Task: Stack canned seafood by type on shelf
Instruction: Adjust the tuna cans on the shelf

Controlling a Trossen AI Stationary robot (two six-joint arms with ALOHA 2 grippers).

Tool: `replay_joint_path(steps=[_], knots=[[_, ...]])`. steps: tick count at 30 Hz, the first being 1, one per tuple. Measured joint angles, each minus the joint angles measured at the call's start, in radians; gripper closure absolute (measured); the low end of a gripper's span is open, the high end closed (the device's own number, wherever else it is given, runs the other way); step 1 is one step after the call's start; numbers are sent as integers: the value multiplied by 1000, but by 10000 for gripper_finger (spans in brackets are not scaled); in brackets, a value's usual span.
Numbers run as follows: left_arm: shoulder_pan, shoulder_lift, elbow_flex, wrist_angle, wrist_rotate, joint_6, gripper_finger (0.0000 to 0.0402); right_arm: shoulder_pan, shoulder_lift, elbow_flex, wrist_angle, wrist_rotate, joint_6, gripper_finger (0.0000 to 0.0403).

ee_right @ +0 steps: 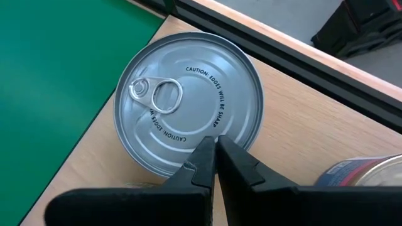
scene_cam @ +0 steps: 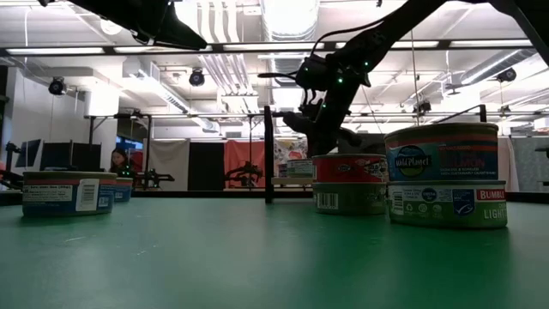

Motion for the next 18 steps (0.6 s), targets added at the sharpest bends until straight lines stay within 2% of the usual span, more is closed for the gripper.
replay_joint_path(steps=[13, 18], knots=[[0, 0, 0, 0, 0, -3, 209, 4, -2, -1, 20, -23, 1, 394], [0, 0, 0, 0, 0, -4, 209, 11, -47, -2, 10, -22, -18, 394]])
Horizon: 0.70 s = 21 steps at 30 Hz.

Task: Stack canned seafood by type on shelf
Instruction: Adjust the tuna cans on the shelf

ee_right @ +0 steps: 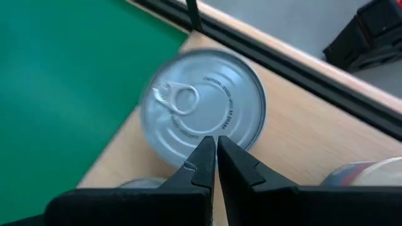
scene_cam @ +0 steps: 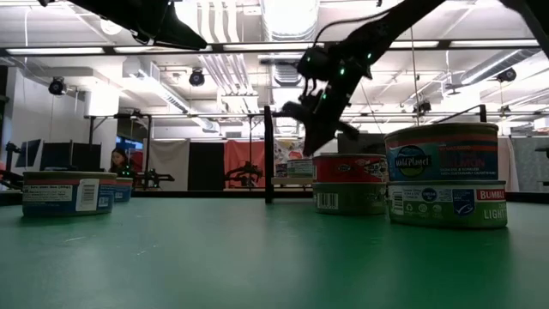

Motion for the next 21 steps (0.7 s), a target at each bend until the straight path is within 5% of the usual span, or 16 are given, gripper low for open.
replay_joint_path(steps=[9, 21], knots=[[0, 0, 0, 1, 0, -2, 209, 53, -103, -9, -185, 5, 36, 394], [0, 0, 0, -3, 1, -3, 209, 210, -116, -156, -31, 125, 110, 394]])
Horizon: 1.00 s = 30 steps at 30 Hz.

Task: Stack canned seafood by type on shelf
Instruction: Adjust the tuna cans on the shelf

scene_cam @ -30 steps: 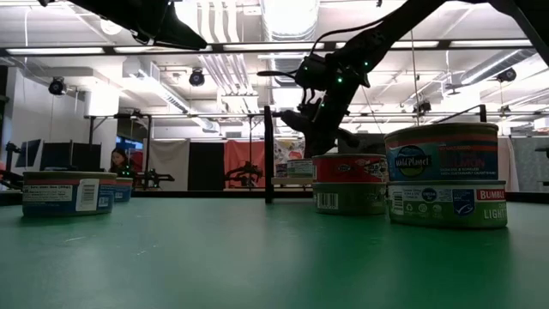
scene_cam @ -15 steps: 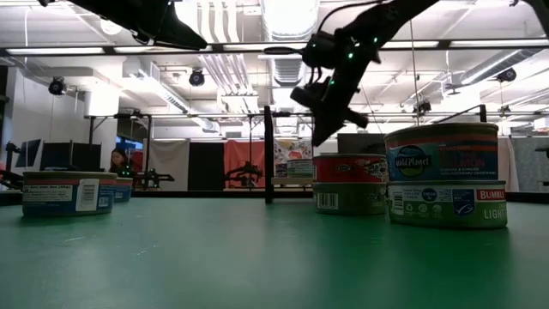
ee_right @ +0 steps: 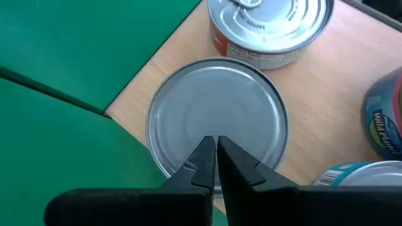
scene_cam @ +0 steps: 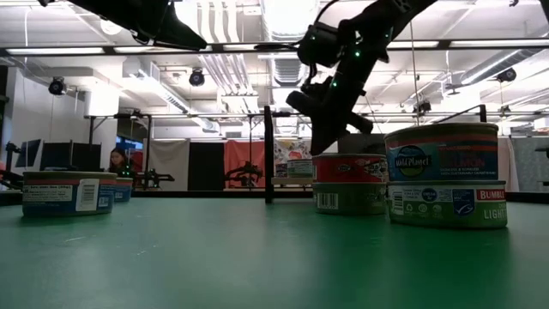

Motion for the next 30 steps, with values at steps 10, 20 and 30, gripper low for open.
replay_joint_path(steps=[10, 20, 30], knots=[[0, 0, 0, 0, 0, 0, 209, 23, 18, -28, 69, 48, 60, 394], [0, 0, 0, 0, 1, 0, 209, 41, 45, -28, 115, 38, 68, 394], [0, 0, 0, 0, 1, 0, 209, 47, 46, -30, 149, 37, 66, 394]])
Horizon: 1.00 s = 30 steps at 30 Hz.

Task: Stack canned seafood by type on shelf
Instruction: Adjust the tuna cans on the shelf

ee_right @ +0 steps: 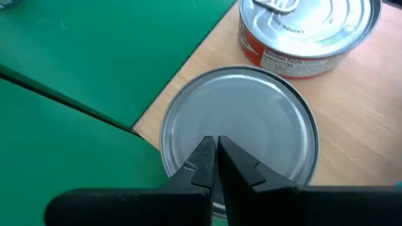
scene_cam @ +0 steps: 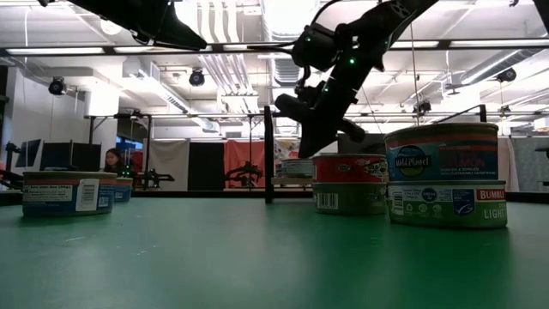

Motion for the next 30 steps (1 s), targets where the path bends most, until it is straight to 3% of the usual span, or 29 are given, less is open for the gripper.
replay_joint_path(steps=[8, 16, 21, 30], knots=[[0, 0, 0, 0, 0, 0, 209, 0, -6, -9, 23, 27, -30, 394], [0, 0, 0, 0, 0, 0, 209, 0, -102, -5, -53, 39, -49, 394], [0, 0, 0, -1, 0, 0, 209, 0, -135, -46, -161, 127, 32, 394], [0, 0, 0, -1, 0, 0, 209, 0, -119, -137, -92, 130, 94, 394]])
